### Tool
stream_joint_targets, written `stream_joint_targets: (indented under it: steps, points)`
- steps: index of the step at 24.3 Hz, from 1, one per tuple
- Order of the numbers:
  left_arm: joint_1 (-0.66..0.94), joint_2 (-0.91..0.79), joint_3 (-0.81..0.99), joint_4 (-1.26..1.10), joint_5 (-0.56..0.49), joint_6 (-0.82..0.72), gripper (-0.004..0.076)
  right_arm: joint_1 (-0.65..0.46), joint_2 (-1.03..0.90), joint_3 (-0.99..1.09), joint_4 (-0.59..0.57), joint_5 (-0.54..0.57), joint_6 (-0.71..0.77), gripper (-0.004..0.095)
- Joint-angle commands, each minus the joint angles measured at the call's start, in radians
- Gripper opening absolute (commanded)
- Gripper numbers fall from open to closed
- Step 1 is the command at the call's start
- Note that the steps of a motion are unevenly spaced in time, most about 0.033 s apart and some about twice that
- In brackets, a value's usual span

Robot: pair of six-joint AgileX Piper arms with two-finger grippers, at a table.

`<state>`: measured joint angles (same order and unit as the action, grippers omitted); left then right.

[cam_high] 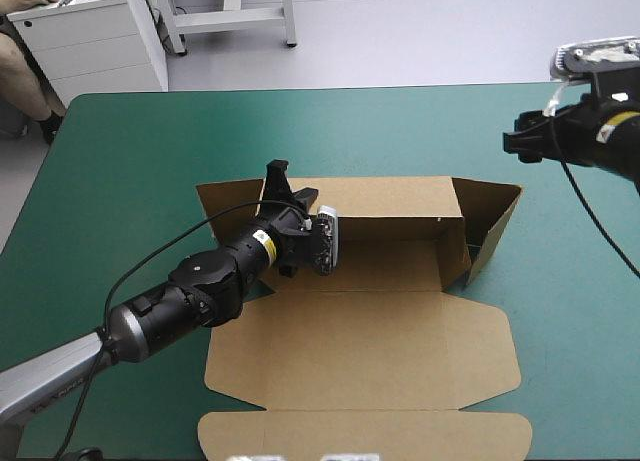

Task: Fold the box

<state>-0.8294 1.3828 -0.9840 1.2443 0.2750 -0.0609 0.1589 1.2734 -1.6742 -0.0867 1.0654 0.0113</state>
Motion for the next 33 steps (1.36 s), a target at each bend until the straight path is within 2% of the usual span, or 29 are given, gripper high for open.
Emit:
stream_joint_targets:
  steps: [1,7,12,16,17,20,24,33]
  points:
    - [-0.001,-0.021,-0.020,-0.018,0.038,-0.029,-0.0008,-0.005,0.115,-0.130,-0.015,0.004,0.001,0.0764]
    - [-0.001,-0.021,-0.020,-0.018,0.041,-0.051,-0.0008,-0.005,0.296,-0.247,0.039,0.041,0.001,0.0764]
    - [-0.001,-0.021,-0.020,-0.018,0.046,-0.058,-0.0008,-0.005,0.396,-0.267,0.041,0.080,0.001,0.0764]
    - [-0.001,-0.021,-0.020,-0.018,0.057,-0.058,-0.0008,-0.013,0.454,-0.267,0.107,0.127,-0.011,0.0764]
    - [-0.001,-0.021,-0.020,-0.018,0.067,-0.066,-0.0008,-0.026,0.473,-0.267,0.155,0.155,-0.025,0.0764]
    - [-0.001,-0.021,-0.020,-0.018,0.099,-0.074,-0.0008,-0.068,0.480,-0.263,0.177,0.189,-0.042,0.0764]
    - [-0.001,-0.021,-0.020,-0.018,0.122,-0.074,-0.0008,-0.132,0.454,-0.237,0.299,0.189,-0.068,0.0740]
    - [-0.001,-0.021,-0.020,-0.018,0.100,-0.078,-0.0008,-0.136,0.351,-0.001,0.302,0.189,-0.119,0.0728]
